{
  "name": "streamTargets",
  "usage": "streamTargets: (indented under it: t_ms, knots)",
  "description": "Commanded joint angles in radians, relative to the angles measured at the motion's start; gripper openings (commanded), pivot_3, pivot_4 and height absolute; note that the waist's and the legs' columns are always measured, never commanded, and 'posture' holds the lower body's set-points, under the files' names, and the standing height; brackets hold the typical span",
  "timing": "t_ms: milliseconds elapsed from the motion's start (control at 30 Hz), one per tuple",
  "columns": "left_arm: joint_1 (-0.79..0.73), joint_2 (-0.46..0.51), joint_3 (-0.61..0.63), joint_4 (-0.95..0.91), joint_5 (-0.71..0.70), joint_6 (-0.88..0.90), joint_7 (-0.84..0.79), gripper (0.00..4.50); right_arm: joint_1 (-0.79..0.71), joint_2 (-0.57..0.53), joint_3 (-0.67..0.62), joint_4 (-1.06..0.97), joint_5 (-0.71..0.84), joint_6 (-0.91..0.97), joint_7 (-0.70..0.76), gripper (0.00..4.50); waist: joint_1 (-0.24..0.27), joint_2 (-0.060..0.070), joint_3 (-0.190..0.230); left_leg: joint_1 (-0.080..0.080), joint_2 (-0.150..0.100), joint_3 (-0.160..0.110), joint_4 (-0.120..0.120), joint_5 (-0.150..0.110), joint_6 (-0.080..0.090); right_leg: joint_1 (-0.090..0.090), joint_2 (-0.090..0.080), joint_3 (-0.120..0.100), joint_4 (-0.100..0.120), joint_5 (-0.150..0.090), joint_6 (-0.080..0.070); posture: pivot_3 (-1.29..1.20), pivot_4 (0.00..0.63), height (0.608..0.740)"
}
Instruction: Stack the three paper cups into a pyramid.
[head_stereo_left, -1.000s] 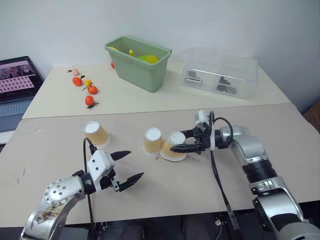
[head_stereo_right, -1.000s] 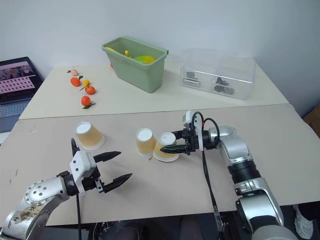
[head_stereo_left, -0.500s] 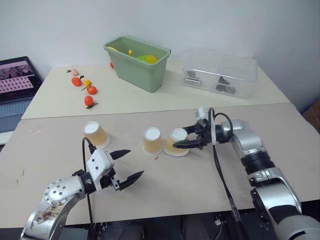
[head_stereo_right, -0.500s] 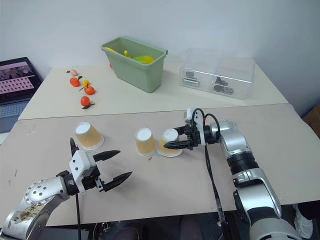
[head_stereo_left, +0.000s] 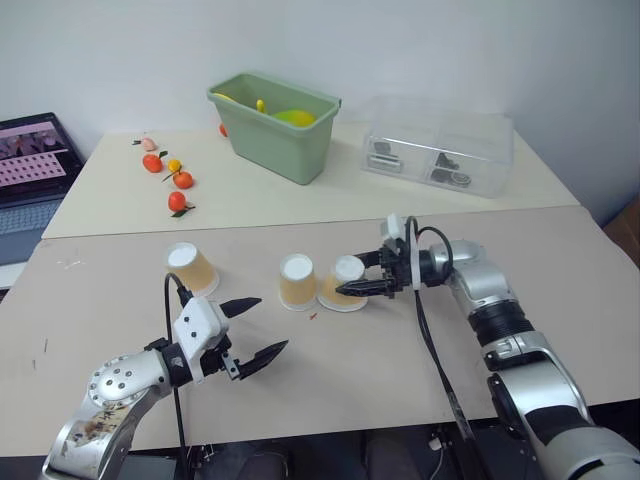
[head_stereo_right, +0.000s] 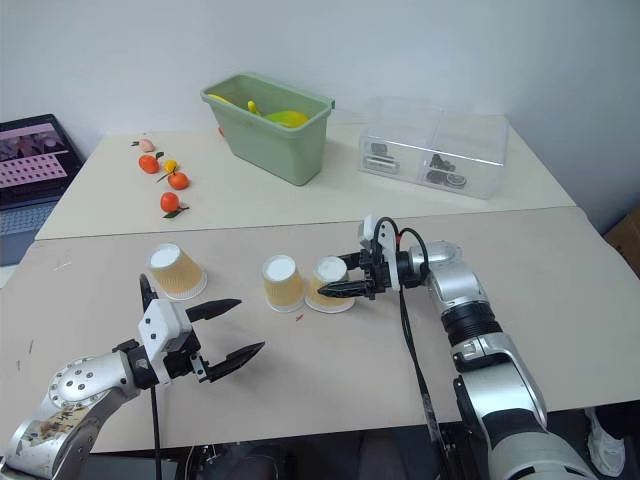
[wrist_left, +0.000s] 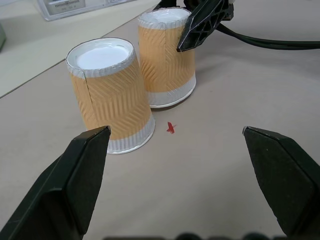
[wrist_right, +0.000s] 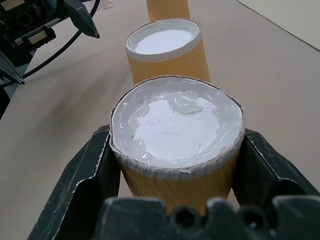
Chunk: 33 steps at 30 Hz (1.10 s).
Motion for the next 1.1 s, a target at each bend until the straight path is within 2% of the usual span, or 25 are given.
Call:
streamTargets:
  t_ms: [33,67,100,167,300,433,600,867,1100]
  knots:
    - [-0.002,-0.006,0.005,-0.045,-0.010,-0.001,0.010,4.50,-0.040,0.013,-0.029,0.046,-0.026,-0.052,-0.058,3.29,0.000,0.000,0.000,0.000,0.001,0.000,0.000,0.000,0.000,0.000,0.001,0.000,0.000,0.000,0.000,0.00,0.150,0.740]
    - [-0.003,-0.007,0.003,-0.044,-0.009,-0.002,0.010,4.50,-0.046,0.017,-0.032,0.059,-0.029,-0.059,-0.071,3.76,0.000,0.000,0.000,0.000,0.001,0.000,0.000,0.000,0.000,0.000,0.001,0.000,0.000,0.000,-0.001,0.00,0.150,0.740]
    - [-0.004,-0.008,0.003,-0.043,-0.009,-0.002,0.009,4.50,-0.051,0.021,-0.037,0.068,-0.027,-0.057,-0.075,3.86,0.000,0.000,0.000,0.000,0.001,0.000,0.000,0.000,0.000,0.000,0.002,0.000,0.000,0.001,-0.001,0.00,0.150,0.740]
    - [-0.007,-0.009,0.001,-0.040,-0.009,-0.002,0.009,4.50,-0.052,0.022,-0.038,0.070,-0.031,-0.065,-0.080,4.43,0.002,0.000,0.000,0.000,0.002,0.000,0.000,0.000,0.000,0.000,0.003,0.000,0.000,0.001,-0.001,0.00,0.150,0.740]
    - [-0.017,-0.009,0.000,-0.031,-0.011,-0.001,0.005,4.50,-0.051,0.009,-0.043,0.041,-0.006,0.017,-0.053,4.43,0.002,0.000,0.000,-0.001,0.003,0.000,0.000,-0.001,-0.001,-0.001,0.004,0.000,0.000,0.001,-0.002,0.00,0.150,0.740]
    - [-0.036,-0.006,-0.001,-0.014,-0.017,0.000,-0.003,4.50,-0.020,-0.042,-0.063,-0.087,0.080,0.150,0.048,4.43,0.002,0.000,0.000,-0.004,0.004,0.000,0.000,-0.001,-0.002,-0.006,0.006,0.001,0.000,0.001,-0.003,0.00,0.150,0.740]
    - [-0.065,-0.010,-0.009,0.008,-0.027,0.004,-0.012,4.50,0.021,-0.104,-0.094,-0.214,0.152,0.281,0.080,4.43,0.003,0.000,0.000,-0.011,0.006,0.000,0.000,-0.001,-0.003,-0.013,0.007,0.000,0.000,0.003,-0.005,0.00,0.150,0.740]
    - [-0.101,-0.022,0.000,0.038,-0.048,0.018,-0.020,4.50,0.094,-0.158,-0.156,-0.295,0.176,0.311,0.008,4.43,0.004,0.000,0.000,-0.011,0.007,0.000,0.001,0.000,-0.003,-0.013,0.008,0.000,0.000,0.003,-0.005,0.00,0.150,0.740]
    - [-0.073,-0.065,0.088,0.045,-0.153,0.069,0.026,4.50,0.126,-0.222,-0.221,-0.335,0.203,0.331,-0.036,4.43,0.004,0.000,0.000,-0.012,0.007,0.000,0.001,-0.001,-0.003,-0.013,0.008,0.000,0.000,0.003,-0.005,0.00,0.150,0.740]
